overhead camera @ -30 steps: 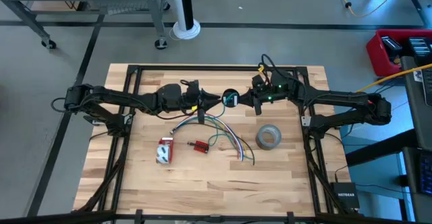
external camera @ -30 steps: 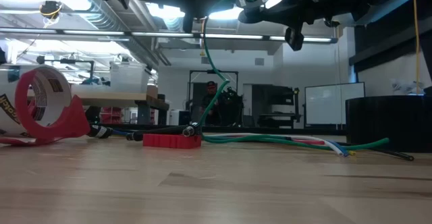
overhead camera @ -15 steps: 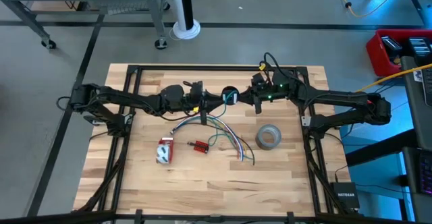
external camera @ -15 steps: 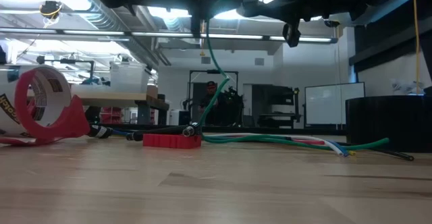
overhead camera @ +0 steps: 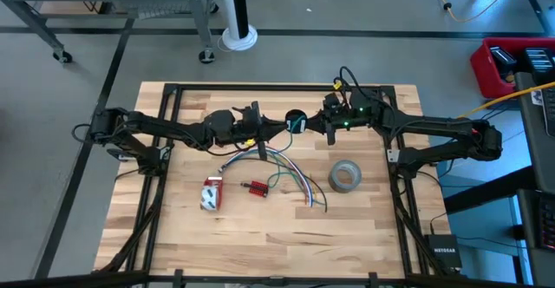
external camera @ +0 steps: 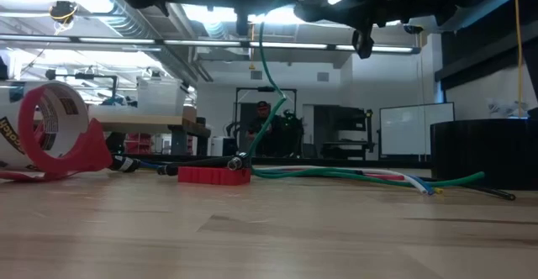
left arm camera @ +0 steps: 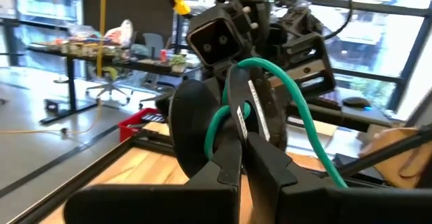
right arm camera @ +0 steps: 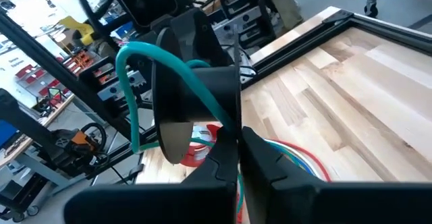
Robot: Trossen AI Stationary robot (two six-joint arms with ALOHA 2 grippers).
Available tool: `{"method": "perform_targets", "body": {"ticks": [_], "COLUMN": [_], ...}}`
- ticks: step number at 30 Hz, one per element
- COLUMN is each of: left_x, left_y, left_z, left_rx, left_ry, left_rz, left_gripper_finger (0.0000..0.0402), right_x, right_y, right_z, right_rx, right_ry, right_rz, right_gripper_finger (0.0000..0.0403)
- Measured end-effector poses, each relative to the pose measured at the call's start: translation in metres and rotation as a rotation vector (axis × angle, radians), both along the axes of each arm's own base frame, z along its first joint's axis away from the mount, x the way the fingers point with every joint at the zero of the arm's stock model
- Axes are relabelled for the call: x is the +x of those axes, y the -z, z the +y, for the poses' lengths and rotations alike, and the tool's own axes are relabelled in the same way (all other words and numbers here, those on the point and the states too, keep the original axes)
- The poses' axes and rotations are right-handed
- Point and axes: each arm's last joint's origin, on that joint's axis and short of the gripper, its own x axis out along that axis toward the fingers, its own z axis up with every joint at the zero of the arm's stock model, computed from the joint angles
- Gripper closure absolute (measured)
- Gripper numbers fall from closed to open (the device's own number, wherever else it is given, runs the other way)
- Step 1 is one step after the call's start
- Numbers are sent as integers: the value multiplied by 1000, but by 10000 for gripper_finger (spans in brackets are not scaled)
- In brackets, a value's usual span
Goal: Coil cords
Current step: Uncoil the green wire from the black spool
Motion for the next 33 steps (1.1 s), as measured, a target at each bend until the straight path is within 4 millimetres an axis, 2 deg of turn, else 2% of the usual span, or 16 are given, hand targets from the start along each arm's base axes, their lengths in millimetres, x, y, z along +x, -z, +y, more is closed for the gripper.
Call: {"method": "perform_targets", "body": {"ticks": [7,16,24,29,33], "left_x": [-1,-3,-13,-21,-22], "left_y": [2,4,1,-11,-18], "left_z": [3,6,15,16,8], "left_rx": [40,64,170,179,190], "left_ry": [-106,-217,-497,-498,-350], "left_rz": [34,84,198,169,130], "left_gripper_finger": [400,401,401,401,401], "right_x": [0,0,-1,-2,-2], "right_y": [0,2,5,9,9], "right_z": [-3,-2,-1,-1,-3], "right_rx": [-6,3,14,20,-16], "right_ry": [84,66,40,61,142], "right_rz": [6,18,44,94,94], "right_gripper_finger": [365,313,291,291,291]}}
